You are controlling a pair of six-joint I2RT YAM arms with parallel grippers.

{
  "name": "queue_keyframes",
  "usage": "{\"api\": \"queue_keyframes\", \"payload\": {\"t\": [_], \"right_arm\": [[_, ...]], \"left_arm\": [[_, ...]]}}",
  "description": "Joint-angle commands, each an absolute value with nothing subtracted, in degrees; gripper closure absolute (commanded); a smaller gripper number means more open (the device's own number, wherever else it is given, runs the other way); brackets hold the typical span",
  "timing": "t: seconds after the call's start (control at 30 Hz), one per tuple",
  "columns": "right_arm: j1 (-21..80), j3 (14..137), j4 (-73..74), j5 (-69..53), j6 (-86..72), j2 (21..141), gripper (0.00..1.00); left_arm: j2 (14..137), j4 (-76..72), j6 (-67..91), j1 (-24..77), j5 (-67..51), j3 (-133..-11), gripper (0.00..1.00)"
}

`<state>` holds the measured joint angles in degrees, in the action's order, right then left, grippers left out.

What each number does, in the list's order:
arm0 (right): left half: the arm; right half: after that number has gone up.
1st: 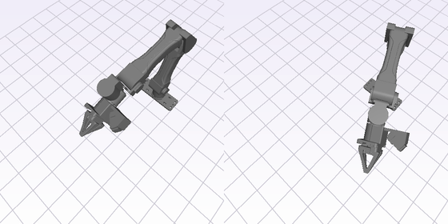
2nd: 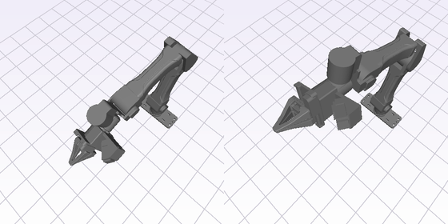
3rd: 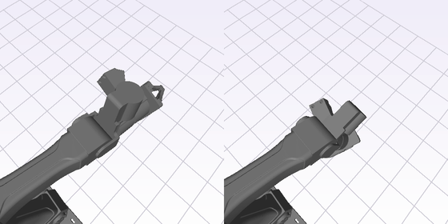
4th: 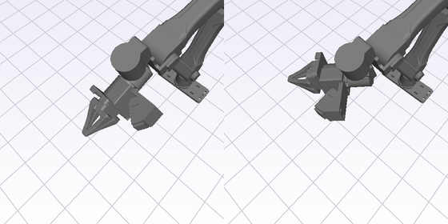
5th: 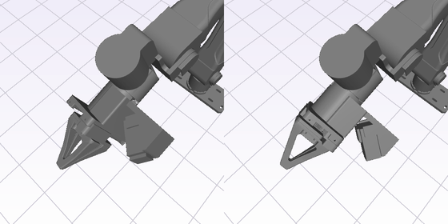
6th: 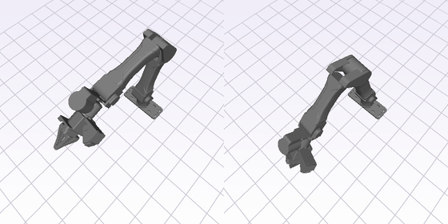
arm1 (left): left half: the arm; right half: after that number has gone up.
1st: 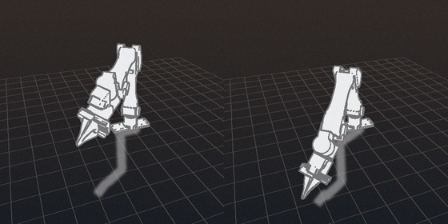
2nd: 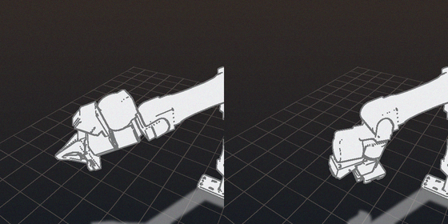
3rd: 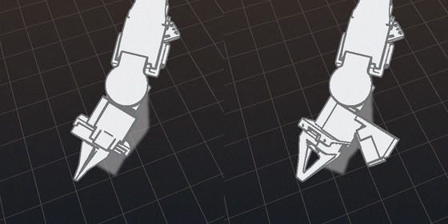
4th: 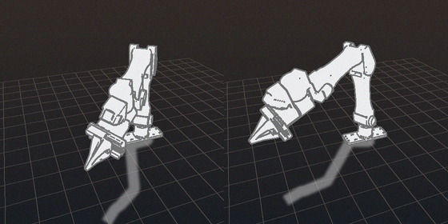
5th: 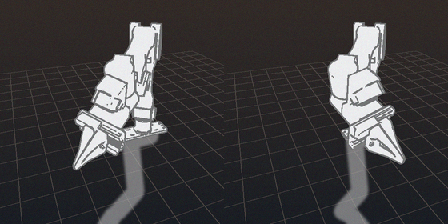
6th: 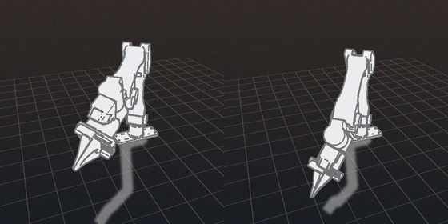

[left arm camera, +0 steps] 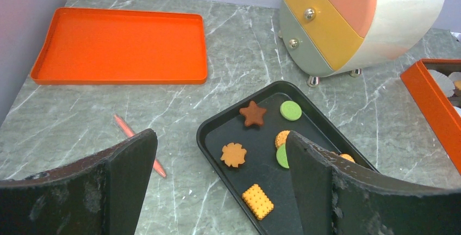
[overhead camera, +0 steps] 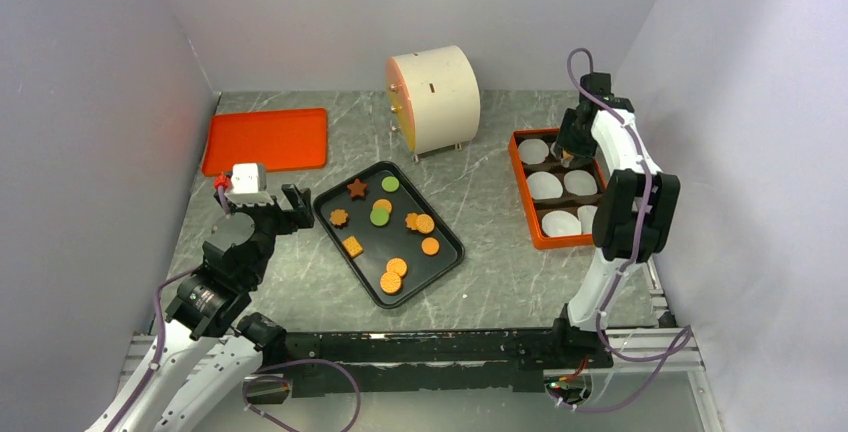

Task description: Pack the cookies

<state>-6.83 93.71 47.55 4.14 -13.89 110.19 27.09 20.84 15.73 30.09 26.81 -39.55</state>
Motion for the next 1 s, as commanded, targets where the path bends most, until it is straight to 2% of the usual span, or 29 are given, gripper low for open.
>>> {"api": "queue_keyframes", "payload": {"t": [0.0,0.37,0.73,0.97], "right_arm": [[-6.79,93.0,47.05,3.03,-13.14,103.33,0.56],[-0.45,89.52,48.36,0.48,-12.1,95.3,0.59],[18.61,83.57,49.99,3.38,-12.17,88.25,0.61],[25.41,78.01,49.56,0.28,-12.11,83.24,0.62]], "left_arm": [[26.81,19.34,14.67,30.32,26.42,-39.44,0.08],[27.52,19.42,14.98,30.07,25.81,-39.62,0.08],[28.3,19.51,15.39,27.86,24.34,-39.55,0.08],[28.93,19.36,15.78,25.33,22.69,-39.55,0.08]]}}
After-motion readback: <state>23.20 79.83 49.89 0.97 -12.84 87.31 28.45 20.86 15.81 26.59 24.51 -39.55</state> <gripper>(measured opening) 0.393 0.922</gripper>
